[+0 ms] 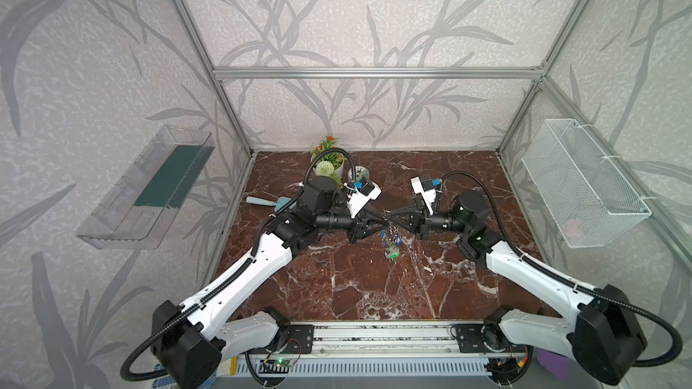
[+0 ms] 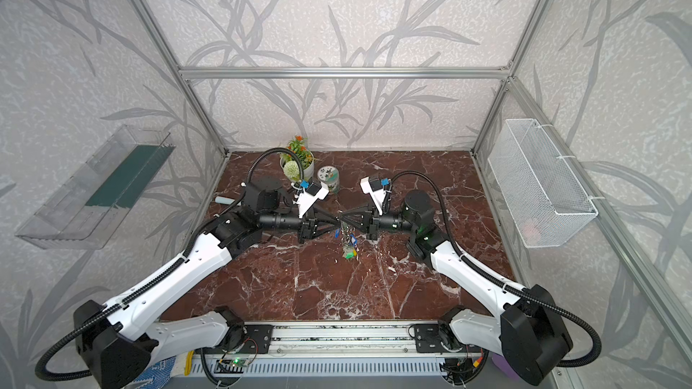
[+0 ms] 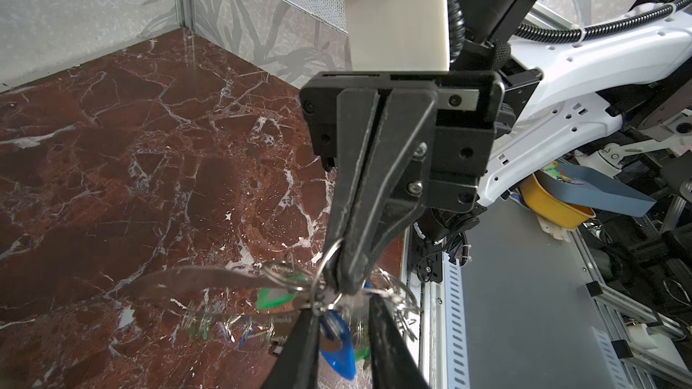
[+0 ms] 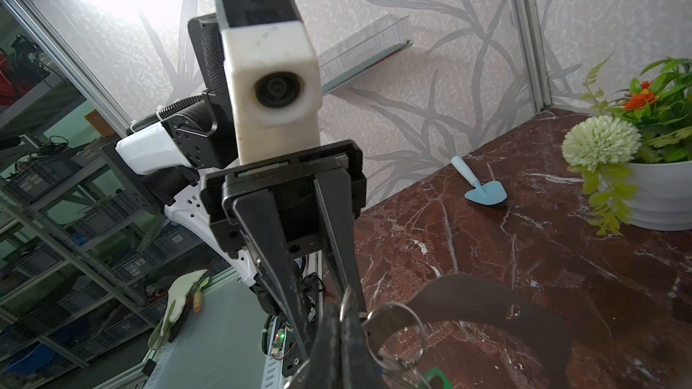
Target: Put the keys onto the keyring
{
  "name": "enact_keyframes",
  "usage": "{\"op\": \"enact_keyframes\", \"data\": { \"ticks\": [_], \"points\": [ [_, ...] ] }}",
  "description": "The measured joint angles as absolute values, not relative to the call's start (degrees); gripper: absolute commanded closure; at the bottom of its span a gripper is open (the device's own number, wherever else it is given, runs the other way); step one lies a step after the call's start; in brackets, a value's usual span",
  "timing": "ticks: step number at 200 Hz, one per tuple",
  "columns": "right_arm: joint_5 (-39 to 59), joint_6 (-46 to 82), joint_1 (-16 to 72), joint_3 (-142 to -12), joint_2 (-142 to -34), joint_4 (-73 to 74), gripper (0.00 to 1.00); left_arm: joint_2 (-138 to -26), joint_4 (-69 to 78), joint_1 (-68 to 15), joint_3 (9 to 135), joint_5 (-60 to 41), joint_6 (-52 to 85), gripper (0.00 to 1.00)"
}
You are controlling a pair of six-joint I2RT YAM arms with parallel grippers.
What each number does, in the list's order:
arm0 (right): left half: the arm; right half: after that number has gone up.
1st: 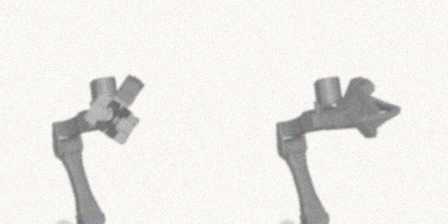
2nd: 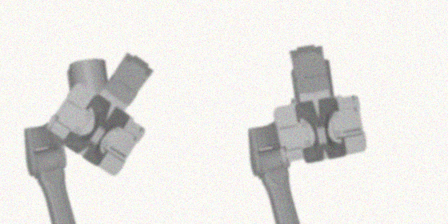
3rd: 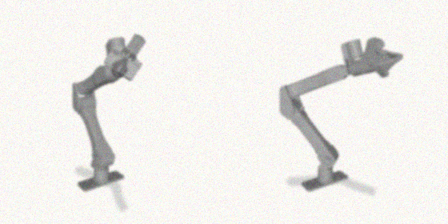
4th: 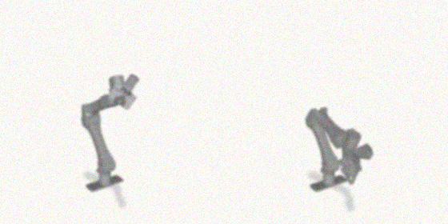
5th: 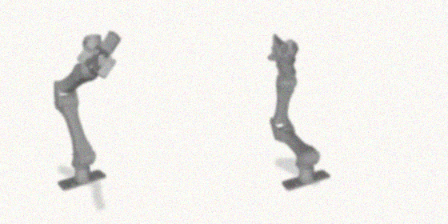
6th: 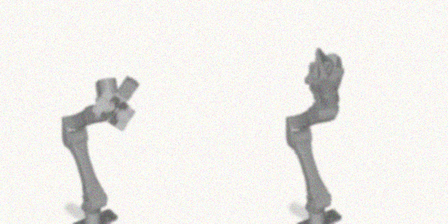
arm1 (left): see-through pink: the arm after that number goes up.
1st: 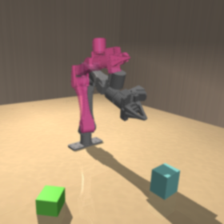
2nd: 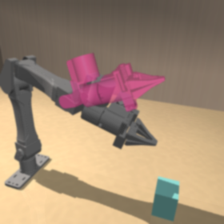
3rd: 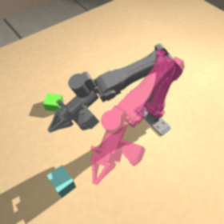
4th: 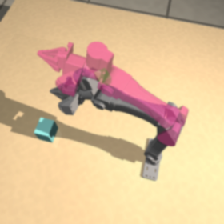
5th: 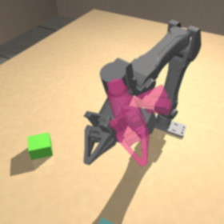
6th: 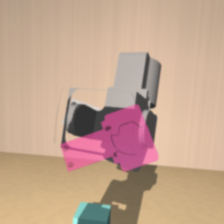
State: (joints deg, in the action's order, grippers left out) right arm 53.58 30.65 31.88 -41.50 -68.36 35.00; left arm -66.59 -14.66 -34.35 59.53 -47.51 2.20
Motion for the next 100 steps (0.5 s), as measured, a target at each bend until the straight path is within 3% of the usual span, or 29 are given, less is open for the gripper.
{"op": "enact_keyframes", "data": {
  "ticks": [100],
  "points": [
    [54.6,31.6,32.2,-41.4,-69.0,35.8,1.00,-65.1,-11.4,-30.7,58.7,-48.0,4.3,0.72]
  ]
}}
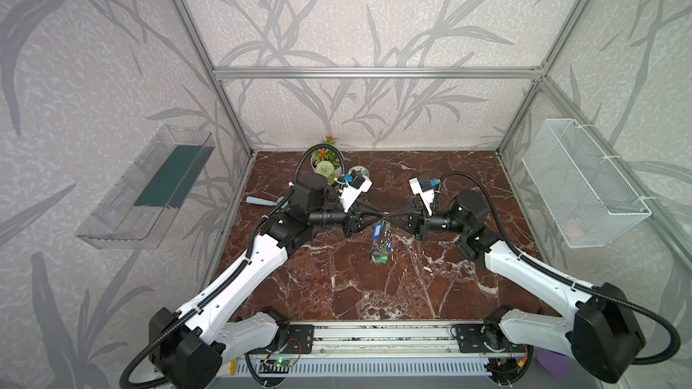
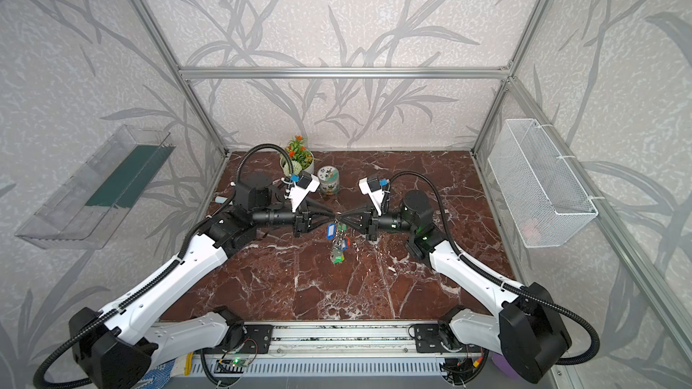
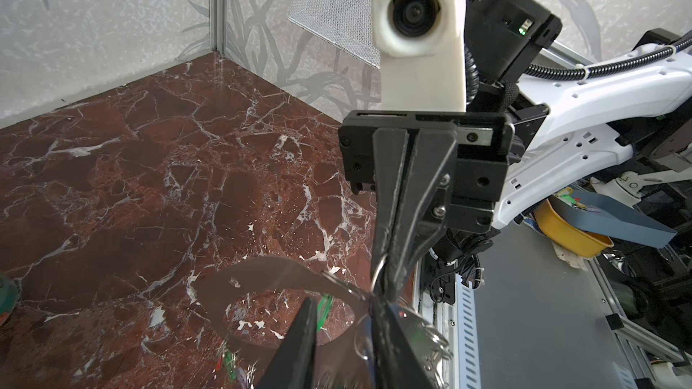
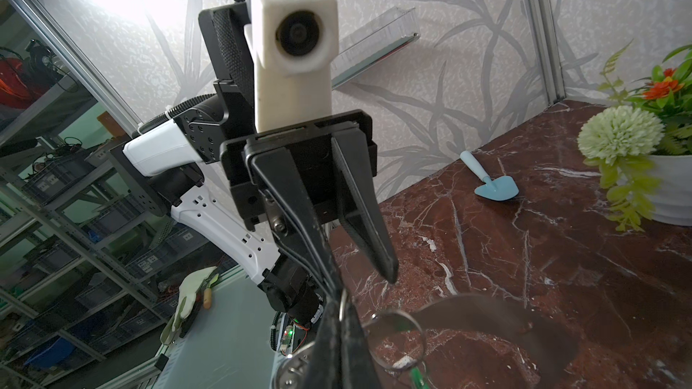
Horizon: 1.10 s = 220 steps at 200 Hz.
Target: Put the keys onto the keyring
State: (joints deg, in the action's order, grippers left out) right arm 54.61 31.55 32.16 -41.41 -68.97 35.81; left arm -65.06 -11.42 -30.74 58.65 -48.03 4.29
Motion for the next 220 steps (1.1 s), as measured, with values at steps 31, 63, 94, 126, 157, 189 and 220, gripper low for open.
{"op": "enact_keyframes", "data": {
  "ticks": [31,63,94,126,157,189,220],
  "points": [
    [54.8,31.7,32.3,-41.4,-69.0,35.8,1.00,-65.1,-11.3,-30.7,58.7,-48.8,4.2,0.73],
    [55.0,31.7,32.3,-41.4,-69.0,36.0,1.00,-65.1,-11.9,-30.7,58.7,-51.3,3.1,0.75],
    [55.1,31.8,32.3,-41.4,-69.3,36.2,1.00,-65.1,-12.5,-30.7,58.7,-52.5,2.4,0.75],
    [55.1,32.0,32.3,-41.4,-69.4,36.6,1.00,-65.1,-12.4,-30.7,58.7,-52.6,2.4,0.76],
    [55.1,32.2,32.3,-41.4,-69.4,37.1,1.00,-65.6,-12.4,-30.7,58.7,-52.6,2.5,0.78],
    [55.1,32.2,32.3,-41.4,-69.4,37.1,1.00,-65.9,-12.4,-30.8,58.6,-52.7,2.5,0.79],
    [55.1,32.2,32.3,-41.4,-69.4,37.1,1.00,-66.0,-12.2,-30.8,58.6,-52.7,2.7,0.82]
  ]
}}
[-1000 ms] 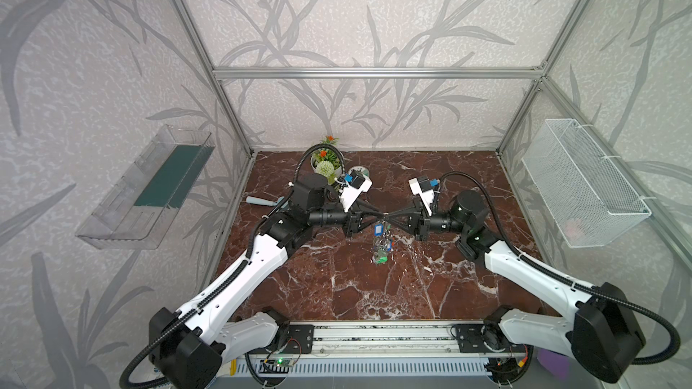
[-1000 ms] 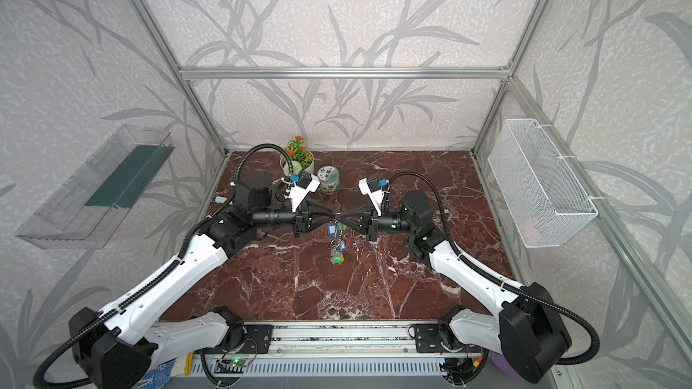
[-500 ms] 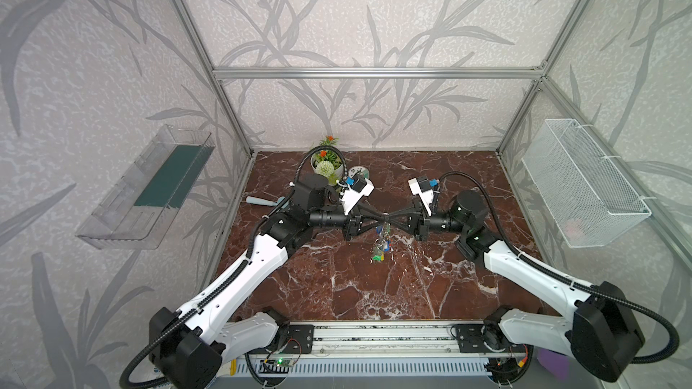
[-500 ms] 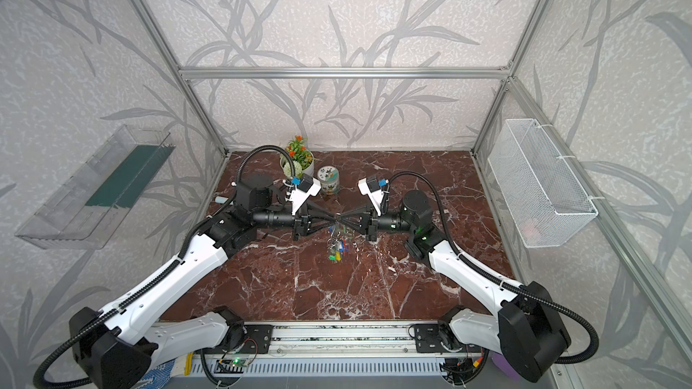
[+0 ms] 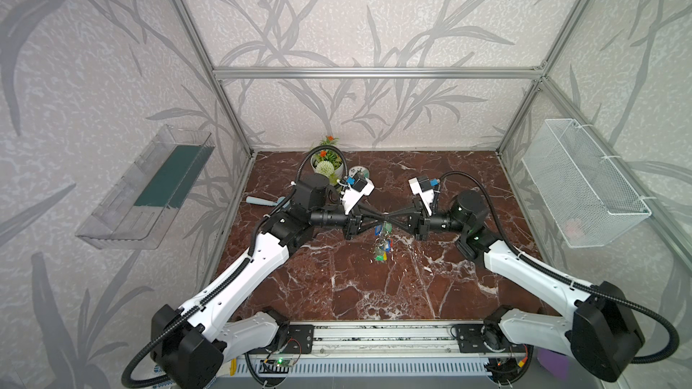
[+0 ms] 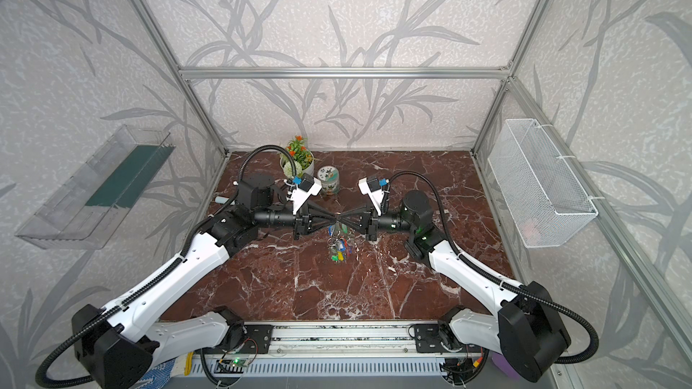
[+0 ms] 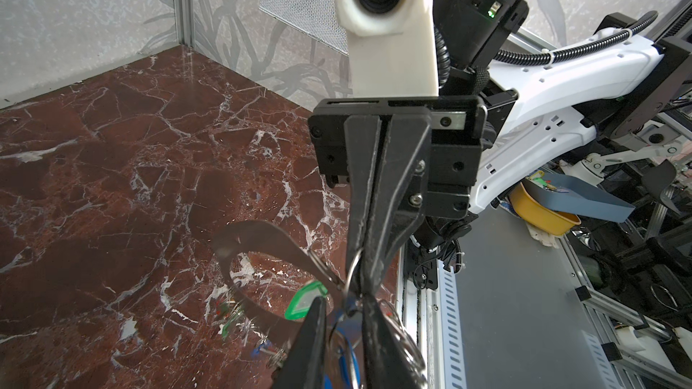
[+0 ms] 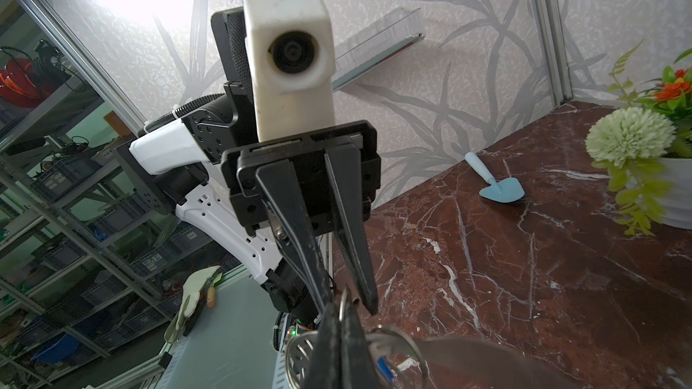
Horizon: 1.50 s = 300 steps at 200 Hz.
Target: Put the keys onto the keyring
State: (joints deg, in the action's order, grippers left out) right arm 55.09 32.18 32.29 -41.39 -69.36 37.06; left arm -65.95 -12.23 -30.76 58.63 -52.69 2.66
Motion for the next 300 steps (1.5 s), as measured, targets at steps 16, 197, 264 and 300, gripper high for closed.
{"op": "enact_keyframes", "data": {
  "ticks": [16,197,264,300],
  "points": [
    [55.1,32.2,32.3,-41.4,-69.4,37.1,1.00,-66.0,-12.0,-30.8,58.7,-52.7,2.9,0.85],
    [56.0,32.0,29.2,-41.4,-67.9,37.2,0.66,-66.3,-23.1,-31.2,62.8,-49.0,-9.0,1.00],
    [56.1,27.3,28.4,-43.9,-66.1,31.3,0.65,-70.0,-37.8,-31.2,73.7,-47.7,-18.9,1.00],
    [56.4,25.3,29.8,-44.9,-67.5,30.3,0.66,-73.6,-43.4,-31.2,79.1,-47.7,-21.8,1.00]
  ]
}}
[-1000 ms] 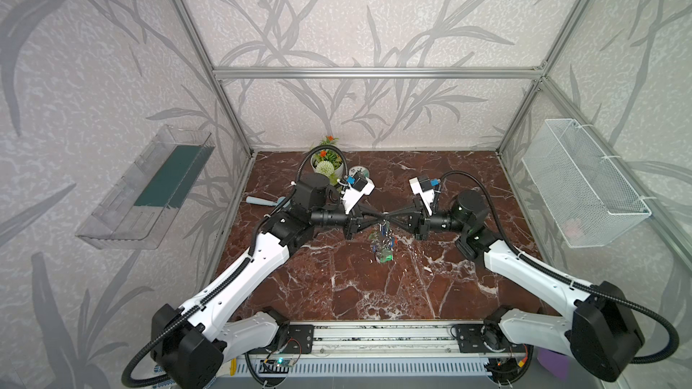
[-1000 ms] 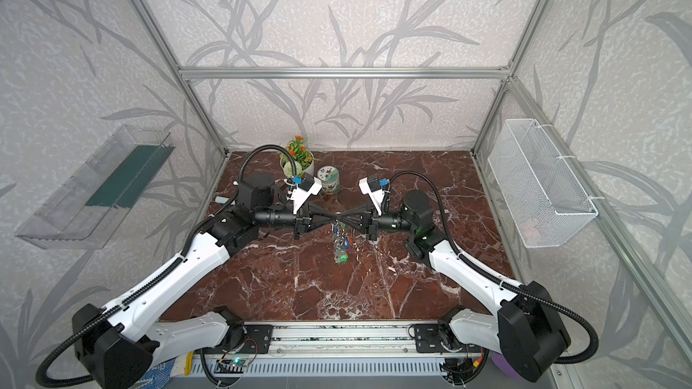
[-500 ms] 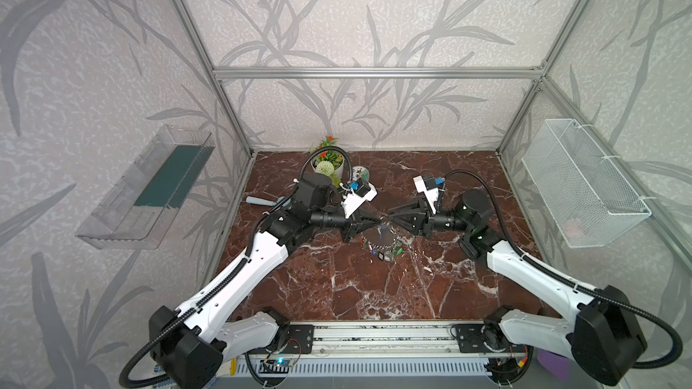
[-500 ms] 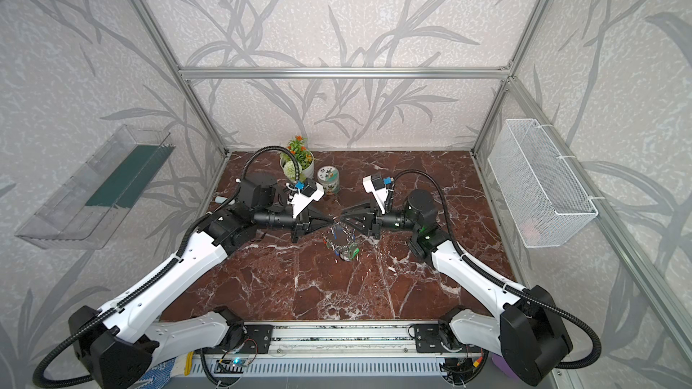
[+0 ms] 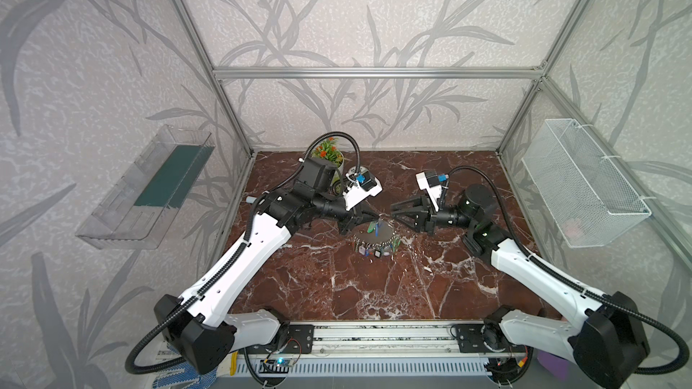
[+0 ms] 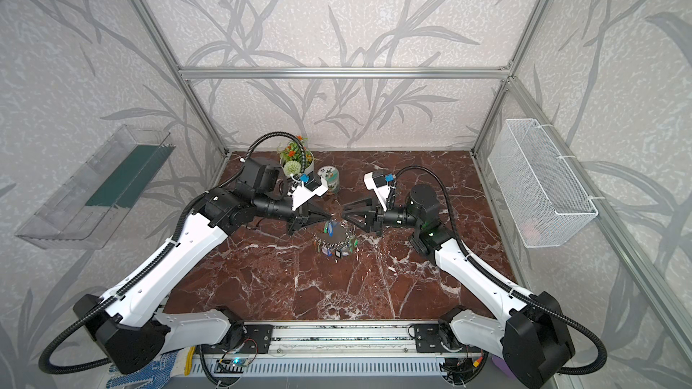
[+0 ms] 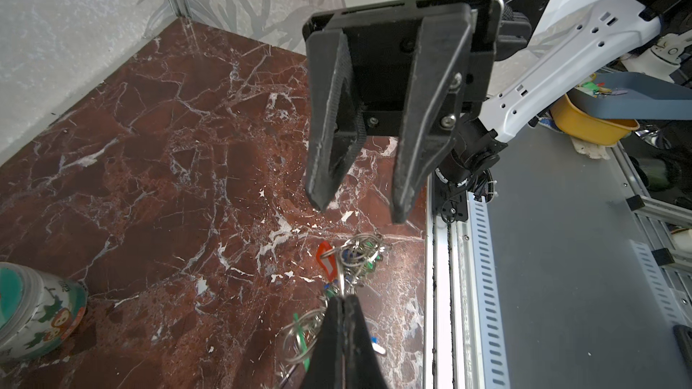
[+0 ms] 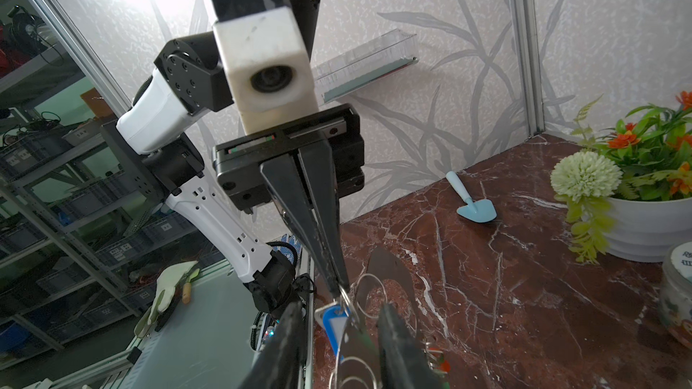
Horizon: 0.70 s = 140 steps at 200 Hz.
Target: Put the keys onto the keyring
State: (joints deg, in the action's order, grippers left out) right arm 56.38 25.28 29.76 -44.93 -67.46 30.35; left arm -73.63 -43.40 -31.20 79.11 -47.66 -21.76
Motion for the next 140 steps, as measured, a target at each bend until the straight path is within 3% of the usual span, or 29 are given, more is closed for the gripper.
{"op": "enact_keyframes", "data": {
  "ticks": [92,140],
  "points": [
    [57.6,24.3,30.8,-45.1,-70.2,30.4,0.79,-78.7,-50.2,-31.5,84.9,-48.1,-23.8,1.00],
    [57.5,23.6,31.0,-45.1,-70.2,30.3,0.80,-79.7,-51.5,-31.5,86.2,-48.7,-24.1,1.00]
  ]
}}
